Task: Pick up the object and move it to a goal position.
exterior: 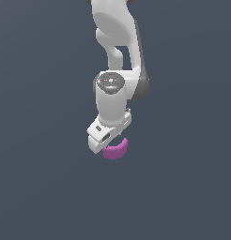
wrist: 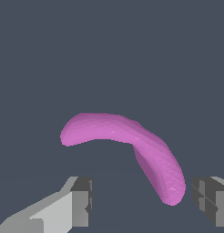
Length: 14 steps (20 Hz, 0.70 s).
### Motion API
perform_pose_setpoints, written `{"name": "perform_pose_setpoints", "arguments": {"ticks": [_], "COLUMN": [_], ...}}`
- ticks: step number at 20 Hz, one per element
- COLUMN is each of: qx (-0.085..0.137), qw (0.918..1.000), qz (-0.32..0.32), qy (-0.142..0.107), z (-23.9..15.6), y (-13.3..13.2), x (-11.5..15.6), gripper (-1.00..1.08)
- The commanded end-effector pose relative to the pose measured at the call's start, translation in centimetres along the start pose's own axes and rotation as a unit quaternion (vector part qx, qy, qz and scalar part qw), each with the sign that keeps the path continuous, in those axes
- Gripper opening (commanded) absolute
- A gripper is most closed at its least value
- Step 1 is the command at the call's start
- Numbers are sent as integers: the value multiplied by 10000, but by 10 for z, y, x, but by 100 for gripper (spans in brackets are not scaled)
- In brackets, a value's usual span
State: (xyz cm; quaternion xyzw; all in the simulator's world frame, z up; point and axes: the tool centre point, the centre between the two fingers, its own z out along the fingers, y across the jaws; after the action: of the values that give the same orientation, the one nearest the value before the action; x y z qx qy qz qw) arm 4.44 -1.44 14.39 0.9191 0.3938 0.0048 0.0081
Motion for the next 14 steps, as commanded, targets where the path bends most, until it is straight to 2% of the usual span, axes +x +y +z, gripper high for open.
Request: {"name": "perform_pose_setpoints", "arguments": {"ticks": [1, 7, 14], "qx": [5, 21, 38], "qw": [9994, 9937, 9815], "qz": [-337, -1117, -1913], "qy": [-5, -11, -8], "z": [3, 11, 18], "y": [4, 12, 21], "x": [0, 0, 0], "gripper": [68, 68, 68]}}
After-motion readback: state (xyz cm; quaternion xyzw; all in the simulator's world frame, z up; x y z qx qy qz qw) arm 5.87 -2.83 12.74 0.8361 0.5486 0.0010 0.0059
